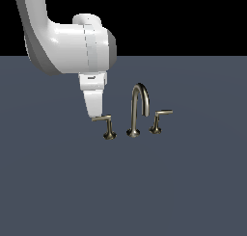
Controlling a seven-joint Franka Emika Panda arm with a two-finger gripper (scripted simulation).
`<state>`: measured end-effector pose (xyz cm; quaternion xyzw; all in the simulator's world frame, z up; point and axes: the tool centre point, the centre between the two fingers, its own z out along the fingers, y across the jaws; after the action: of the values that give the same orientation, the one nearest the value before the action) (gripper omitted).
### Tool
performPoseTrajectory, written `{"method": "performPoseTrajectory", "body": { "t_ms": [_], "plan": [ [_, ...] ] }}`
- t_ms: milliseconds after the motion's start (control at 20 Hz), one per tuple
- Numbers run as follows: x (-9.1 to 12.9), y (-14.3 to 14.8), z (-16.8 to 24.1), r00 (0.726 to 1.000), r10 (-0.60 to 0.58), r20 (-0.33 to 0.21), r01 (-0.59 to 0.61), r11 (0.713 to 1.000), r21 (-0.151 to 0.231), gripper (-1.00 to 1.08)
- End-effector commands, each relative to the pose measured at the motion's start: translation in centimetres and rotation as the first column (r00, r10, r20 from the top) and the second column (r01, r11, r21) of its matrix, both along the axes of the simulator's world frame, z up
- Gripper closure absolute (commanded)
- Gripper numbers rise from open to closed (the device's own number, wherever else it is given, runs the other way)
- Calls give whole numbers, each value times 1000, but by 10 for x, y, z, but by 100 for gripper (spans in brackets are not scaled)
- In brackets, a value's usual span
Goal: Turn on the faucet by rotating a designated handle.
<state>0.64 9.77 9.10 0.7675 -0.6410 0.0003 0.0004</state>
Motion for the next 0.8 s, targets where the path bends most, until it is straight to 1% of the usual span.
{"method": "performPoseTrajectory", "body": {
  "t_ms": [0, 250, 300, 350, 750],
  "plan": [
    [-8, 3, 0, 1000, 0, 0, 0, 1000, 0, 108],
    [-25, 9, 0, 1000, 0, 0, 0, 1000, 1, 108],
    [-25, 9, 0, 1000, 0, 0, 0, 1000, 1, 108],
    [-17, 4, 0, 1000, -7, 9, 7, 1000, 3, 108],
    [-44, -3, 0, 1000, -3, 4, 3, 1000, 2, 108]
  ]
}}
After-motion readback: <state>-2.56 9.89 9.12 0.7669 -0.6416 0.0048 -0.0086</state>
